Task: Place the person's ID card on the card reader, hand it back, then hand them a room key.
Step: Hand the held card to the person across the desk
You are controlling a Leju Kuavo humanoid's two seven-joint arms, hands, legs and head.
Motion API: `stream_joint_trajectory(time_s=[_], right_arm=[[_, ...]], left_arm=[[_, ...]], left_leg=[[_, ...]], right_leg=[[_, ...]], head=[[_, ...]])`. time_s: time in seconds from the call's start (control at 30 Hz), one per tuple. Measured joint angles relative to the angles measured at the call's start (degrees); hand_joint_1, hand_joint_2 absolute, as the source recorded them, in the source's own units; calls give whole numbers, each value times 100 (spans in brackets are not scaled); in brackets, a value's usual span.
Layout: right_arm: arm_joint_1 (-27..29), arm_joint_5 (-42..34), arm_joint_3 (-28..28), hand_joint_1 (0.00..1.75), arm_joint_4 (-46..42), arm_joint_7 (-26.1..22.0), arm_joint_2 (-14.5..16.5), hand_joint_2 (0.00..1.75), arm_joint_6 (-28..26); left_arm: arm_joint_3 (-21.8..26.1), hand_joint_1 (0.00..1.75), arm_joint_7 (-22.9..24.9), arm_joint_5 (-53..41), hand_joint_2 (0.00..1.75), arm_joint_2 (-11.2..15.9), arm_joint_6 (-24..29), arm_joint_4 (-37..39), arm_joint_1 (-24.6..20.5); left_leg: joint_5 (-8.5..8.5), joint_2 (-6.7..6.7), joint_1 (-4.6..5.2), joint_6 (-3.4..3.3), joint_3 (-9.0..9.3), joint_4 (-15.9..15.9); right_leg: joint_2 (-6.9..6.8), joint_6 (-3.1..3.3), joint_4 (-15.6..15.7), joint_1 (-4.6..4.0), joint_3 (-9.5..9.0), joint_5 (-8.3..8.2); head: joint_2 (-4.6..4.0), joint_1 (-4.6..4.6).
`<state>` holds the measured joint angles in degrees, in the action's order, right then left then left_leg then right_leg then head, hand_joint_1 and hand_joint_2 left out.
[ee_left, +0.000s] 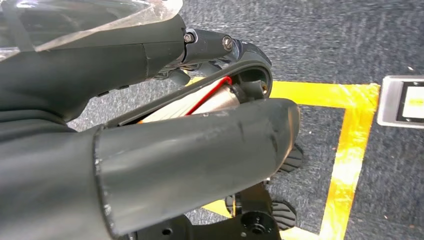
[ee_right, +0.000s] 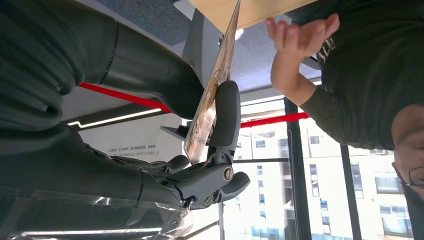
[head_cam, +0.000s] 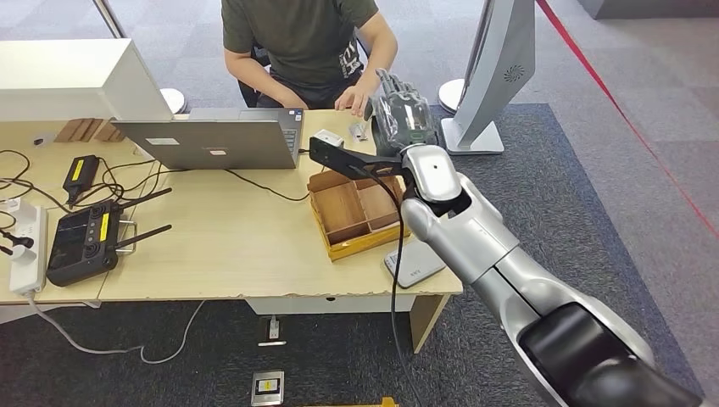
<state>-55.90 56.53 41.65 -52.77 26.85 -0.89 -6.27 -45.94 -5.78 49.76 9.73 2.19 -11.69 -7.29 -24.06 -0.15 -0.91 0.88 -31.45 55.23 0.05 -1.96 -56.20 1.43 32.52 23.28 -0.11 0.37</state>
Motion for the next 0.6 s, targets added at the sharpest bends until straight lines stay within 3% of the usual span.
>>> stream_joint_trajectory(time_s=[0.4, 0.6], right_arm=[[-538, -160, 297, 175, 1160, -29, 710, 175, 46], [-610, -221, 391, 175, 1384, -96, 919, 175, 51]], left_arm=[[52, 0, -25, 288, 0, -8, 102, 4, 172], [90, 0, -13, 346, 0, -13, 145, 6, 192]], left_leg=[[1, -1, -8, 2, -3, 0], [2, -1, -10, 3, -4, 0]], right_leg=[[-2, 2, 0, -8, 2, 0], [-2, 2, 1, -10, 2, -1]], head=[[0, 1], [0, 1]])
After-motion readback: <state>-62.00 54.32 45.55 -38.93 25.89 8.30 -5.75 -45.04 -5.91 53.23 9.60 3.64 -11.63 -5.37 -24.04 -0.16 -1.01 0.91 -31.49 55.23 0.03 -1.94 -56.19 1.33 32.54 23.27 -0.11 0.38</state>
